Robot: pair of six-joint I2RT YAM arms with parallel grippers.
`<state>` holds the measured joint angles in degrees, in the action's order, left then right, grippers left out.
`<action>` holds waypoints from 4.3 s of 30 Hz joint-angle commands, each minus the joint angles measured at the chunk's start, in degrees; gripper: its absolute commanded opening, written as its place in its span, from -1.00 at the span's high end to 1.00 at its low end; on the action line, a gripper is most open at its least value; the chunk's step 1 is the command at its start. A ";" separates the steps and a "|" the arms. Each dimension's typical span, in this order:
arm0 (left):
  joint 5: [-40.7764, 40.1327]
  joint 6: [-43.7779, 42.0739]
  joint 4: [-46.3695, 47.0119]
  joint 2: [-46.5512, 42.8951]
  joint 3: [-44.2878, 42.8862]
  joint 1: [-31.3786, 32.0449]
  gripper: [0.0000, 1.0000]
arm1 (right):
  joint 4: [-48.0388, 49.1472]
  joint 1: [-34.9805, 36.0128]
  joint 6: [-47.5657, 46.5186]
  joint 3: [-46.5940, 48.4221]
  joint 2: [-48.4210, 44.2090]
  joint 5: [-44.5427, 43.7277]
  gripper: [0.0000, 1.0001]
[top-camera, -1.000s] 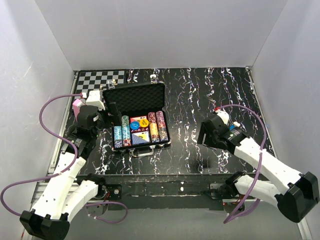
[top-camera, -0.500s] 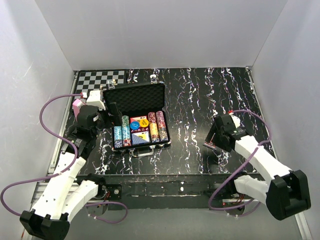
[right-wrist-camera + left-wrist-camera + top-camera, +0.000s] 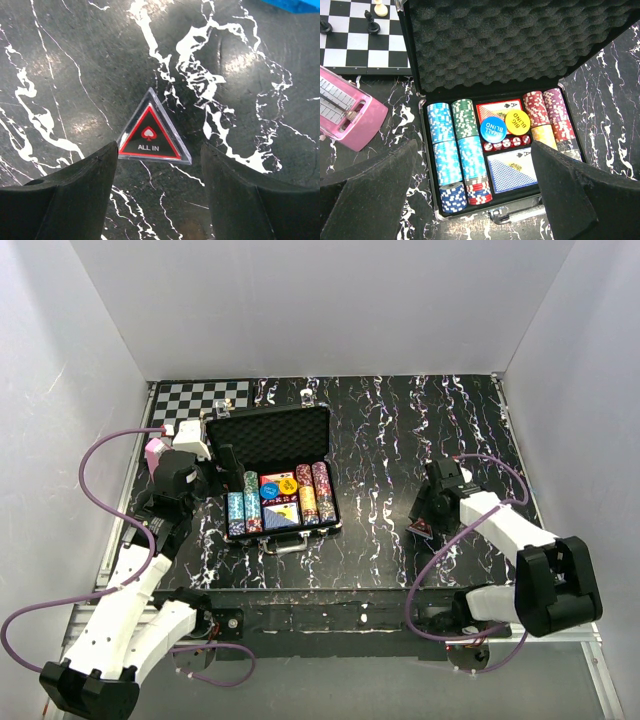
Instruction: Pack up texas hold em set
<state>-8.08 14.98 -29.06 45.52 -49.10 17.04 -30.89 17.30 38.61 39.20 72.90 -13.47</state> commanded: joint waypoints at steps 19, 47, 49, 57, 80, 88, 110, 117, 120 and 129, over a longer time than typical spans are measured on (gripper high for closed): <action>0.69 -0.39 0.58 -1.04 0.85 -0.16 -0.96 | 3.21 0.89 -2.22 3.43 6.90 4.68 -0.23; 0.96 -0.31 0.67 -1.05 0.85 -0.16 -0.97 | -7.51 18.30 2.25 10.38 5.77 -2.87 -0.77; 1.13 -0.31 0.67 -1.04 0.85 -0.25 -0.96 | -7.78 18.47 3.92 8.88 4.62 -2.18 -0.79; 1.48 -0.22 0.76 -0.96 0.94 -0.08 -0.96 | -6.72 21.81 7.00 7.29 7.16 -0.06 -0.85; 2.01 -0.13 0.85 -0.60 0.94 -0.16 -0.96 | -4.00 22.69 8.32 4.39 8.92 0.20 -0.80; 1.84 -0.13 0.85 -0.69 1.03 -0.16 -0.97 | -3.12 22.69 7.88 4.48 10.50 0.20 -0.77; 1.66 -0.22 0.85 -0.87 1.03 -0.16 -0.96 | -6.81 24.54 7.27 6.15 10.51 -2.70 -0.74; 1.84 -0.13 0.85 -0.96 1.03 -0.08 -0.96 | -6.90 24.45 6.40 5.54 7.43 -3.14 -0.87; 1.75 -0.22 0.85 -0.96 1.11 -0.16 -0.96 | -6.72 24.19 5.07 6.24 8.48 -3.05 -0.91; 1.48 -0.22 0.76 -1.13 1.11 -0.16 -0.96 | -3.13 21.37 2.26 5.01 8.92 0.90 -0.97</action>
<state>-6.61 15.03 -28.67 45.41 -48.45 17.04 -36.62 39.86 42.76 44.95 81.87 -14.35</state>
